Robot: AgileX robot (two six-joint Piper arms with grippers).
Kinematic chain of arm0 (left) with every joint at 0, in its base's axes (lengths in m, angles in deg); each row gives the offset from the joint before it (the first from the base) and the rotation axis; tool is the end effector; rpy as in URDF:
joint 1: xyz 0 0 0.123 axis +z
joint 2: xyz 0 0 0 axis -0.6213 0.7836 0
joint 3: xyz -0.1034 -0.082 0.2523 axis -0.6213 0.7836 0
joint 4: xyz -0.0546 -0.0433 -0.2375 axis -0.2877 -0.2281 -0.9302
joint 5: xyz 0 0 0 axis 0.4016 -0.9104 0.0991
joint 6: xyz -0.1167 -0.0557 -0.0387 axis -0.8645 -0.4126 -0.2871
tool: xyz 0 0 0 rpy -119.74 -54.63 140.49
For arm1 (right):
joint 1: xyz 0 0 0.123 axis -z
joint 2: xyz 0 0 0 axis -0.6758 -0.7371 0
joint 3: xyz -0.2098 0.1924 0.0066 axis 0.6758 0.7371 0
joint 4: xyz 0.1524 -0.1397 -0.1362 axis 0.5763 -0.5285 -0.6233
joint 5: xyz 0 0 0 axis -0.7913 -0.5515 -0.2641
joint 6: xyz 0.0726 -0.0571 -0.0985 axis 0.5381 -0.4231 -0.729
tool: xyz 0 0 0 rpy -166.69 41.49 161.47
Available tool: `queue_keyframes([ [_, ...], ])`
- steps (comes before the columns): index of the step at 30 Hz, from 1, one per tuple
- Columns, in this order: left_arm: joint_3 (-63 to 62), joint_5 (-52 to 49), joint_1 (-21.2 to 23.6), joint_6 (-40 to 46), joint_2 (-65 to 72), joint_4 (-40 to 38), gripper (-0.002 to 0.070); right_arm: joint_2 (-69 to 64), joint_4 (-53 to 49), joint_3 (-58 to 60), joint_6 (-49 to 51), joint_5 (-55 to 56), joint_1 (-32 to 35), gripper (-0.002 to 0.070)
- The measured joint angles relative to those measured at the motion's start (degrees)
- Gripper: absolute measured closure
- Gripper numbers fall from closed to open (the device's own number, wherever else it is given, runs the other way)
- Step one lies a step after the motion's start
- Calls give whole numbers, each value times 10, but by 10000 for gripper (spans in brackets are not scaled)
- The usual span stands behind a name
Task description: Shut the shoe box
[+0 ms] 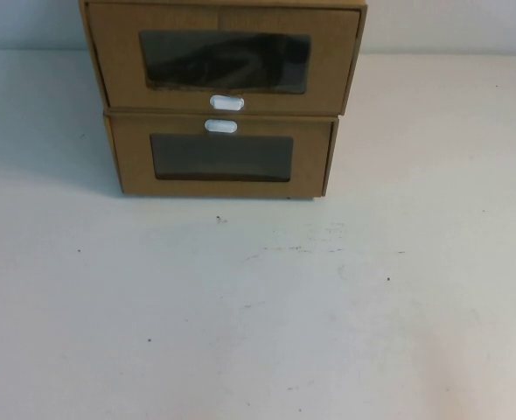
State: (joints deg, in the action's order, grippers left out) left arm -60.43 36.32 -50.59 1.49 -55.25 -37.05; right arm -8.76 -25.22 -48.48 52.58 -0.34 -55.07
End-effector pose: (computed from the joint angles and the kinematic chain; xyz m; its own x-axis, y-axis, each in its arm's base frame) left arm 0.0886 -0.0331 0.1731 -0.1485 0.1485 -0.9777 0.3261 0.9407 0.0934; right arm 0.0975 0.0196 0.1814 -0.1681 0.1386 -0.9760 -0.1762 0.9699 0.1680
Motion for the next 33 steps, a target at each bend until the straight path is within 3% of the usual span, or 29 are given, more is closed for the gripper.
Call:
queue_keyframes([
  [7,0,-1,0,0,-1,0,677,27,-7,0,-7,7,97,687],
  [16,0,-1,0,0,-1,0,677,27,-5,0,-25,16,99,687],
  [21,0,-1,0,0,-1,0,677,27,144,0,-219,-19,99,687],
  [23,0,-1,0,0,-1,0,677,27,163,0,-249,-39,99,687],
  [33,0,-1,0,0,-1,0,677,27,164,0,-262,-108,99,687],
])
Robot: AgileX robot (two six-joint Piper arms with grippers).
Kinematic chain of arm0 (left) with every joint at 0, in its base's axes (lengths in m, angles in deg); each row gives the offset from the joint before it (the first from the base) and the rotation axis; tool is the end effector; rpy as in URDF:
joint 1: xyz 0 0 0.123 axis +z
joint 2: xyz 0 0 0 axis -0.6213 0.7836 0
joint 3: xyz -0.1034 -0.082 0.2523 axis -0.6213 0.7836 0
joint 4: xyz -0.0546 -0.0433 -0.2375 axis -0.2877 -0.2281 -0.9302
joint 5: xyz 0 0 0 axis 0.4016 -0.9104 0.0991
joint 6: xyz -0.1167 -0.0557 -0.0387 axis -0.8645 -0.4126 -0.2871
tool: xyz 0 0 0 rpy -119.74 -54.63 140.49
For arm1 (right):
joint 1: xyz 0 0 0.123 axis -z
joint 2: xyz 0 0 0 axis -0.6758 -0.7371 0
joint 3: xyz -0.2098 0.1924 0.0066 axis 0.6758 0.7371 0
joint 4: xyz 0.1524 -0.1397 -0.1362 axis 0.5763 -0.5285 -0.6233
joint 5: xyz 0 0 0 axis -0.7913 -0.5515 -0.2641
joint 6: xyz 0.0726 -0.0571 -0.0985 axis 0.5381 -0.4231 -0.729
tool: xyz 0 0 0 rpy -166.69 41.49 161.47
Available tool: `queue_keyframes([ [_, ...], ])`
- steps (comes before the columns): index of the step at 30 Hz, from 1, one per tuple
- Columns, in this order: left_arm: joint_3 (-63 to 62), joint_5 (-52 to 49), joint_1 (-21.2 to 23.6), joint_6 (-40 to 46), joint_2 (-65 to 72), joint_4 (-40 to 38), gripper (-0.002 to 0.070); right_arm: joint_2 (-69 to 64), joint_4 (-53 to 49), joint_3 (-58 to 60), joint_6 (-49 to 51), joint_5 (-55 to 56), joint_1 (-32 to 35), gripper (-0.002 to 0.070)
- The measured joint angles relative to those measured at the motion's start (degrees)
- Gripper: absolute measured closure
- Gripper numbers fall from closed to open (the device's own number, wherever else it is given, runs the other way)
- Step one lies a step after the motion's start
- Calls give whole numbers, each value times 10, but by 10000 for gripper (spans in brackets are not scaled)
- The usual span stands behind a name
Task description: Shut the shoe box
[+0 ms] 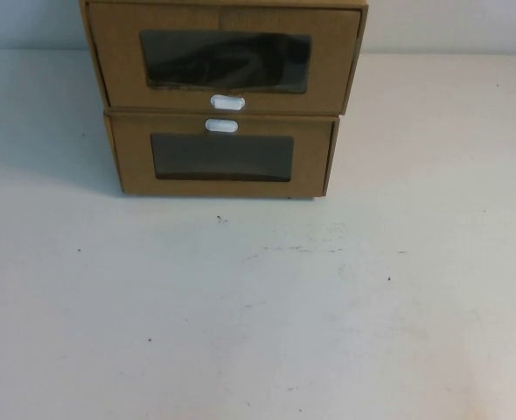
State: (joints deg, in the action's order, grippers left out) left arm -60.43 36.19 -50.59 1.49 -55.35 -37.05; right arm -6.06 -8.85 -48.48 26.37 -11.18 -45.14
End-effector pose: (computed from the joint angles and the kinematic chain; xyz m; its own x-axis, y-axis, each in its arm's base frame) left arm 0.0884 -0.0332 0.1729 -0.1487 0.1488 -0.9776 0.3269 0.9404 0.0934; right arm 0.0912 0.0129 0.1617 -0.2711 -0.0239 -0.9623 -0.1108 0.9938 0.0065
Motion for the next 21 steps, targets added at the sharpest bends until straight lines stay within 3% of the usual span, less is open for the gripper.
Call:
queue_keyframes([
  [16,0,16,0,1,0,4,677,0,0,0,0,-1,0,687],
  [21,0,56,1,-46,0,102,677,0,1,0,-1,-1,0,687],
])
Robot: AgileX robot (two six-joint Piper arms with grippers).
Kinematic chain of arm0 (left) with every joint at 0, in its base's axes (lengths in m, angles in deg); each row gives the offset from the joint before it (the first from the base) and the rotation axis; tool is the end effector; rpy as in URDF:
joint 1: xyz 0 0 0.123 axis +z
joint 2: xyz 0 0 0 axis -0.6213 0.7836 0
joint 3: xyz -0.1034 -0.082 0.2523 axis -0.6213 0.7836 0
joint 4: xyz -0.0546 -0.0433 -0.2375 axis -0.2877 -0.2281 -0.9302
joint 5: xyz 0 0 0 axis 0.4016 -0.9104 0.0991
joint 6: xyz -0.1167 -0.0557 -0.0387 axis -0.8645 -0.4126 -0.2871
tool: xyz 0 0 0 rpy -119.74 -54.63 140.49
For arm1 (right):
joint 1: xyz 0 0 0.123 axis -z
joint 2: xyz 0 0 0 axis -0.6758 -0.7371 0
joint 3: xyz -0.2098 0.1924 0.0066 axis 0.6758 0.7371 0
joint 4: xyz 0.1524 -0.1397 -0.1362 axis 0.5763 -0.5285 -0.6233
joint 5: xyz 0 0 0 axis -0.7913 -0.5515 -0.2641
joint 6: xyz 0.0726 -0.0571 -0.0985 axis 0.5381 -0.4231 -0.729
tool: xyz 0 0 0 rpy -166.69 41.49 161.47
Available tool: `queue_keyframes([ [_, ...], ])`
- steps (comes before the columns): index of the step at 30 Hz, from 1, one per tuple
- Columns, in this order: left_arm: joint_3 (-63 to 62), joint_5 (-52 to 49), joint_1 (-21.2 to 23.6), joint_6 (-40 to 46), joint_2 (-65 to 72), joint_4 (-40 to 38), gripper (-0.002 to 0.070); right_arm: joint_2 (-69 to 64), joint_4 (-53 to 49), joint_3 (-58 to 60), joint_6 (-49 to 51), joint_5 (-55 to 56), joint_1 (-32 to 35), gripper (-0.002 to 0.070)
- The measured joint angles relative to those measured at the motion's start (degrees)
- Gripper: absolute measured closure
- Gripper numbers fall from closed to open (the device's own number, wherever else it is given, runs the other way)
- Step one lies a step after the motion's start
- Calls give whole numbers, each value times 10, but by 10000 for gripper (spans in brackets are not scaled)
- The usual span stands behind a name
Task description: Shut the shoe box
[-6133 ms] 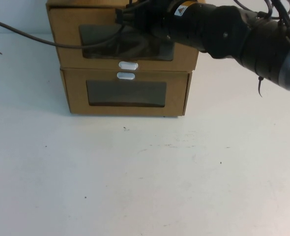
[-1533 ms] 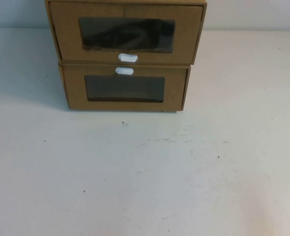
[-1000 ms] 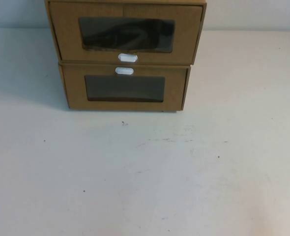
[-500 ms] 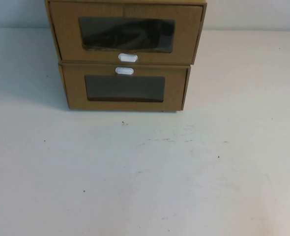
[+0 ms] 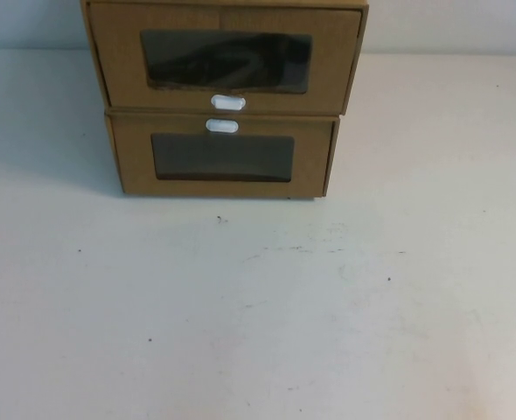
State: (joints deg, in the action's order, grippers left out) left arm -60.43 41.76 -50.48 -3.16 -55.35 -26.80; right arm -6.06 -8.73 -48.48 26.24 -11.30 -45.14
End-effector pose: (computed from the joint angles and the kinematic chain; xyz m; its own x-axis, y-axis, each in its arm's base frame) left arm 0.0925 -0.0248 0.1838 -0.0548 0.2171 -0.9746 0.2600 0.9455 0.1960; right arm 0.0912 0.0131 0.1615 -0.2729 -0.0244 -0.9617 -0.1119 0.9937 0.0065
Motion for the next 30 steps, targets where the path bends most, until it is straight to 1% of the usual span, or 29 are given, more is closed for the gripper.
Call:
queue_keyframes([
  [3,0,-15,7,-60,0,48,677,0,0,0,0,0,0,687],
  [6,0,-64,12,-88,0,65,677,0,0,0,0,0,0,687],
  [9,0,-97,15,-93,0,72,677,0,0,0,0,0,0,687],
  [30,0,-101,17,-102,0,73,677,0,0,0,0,0,0,687],
])
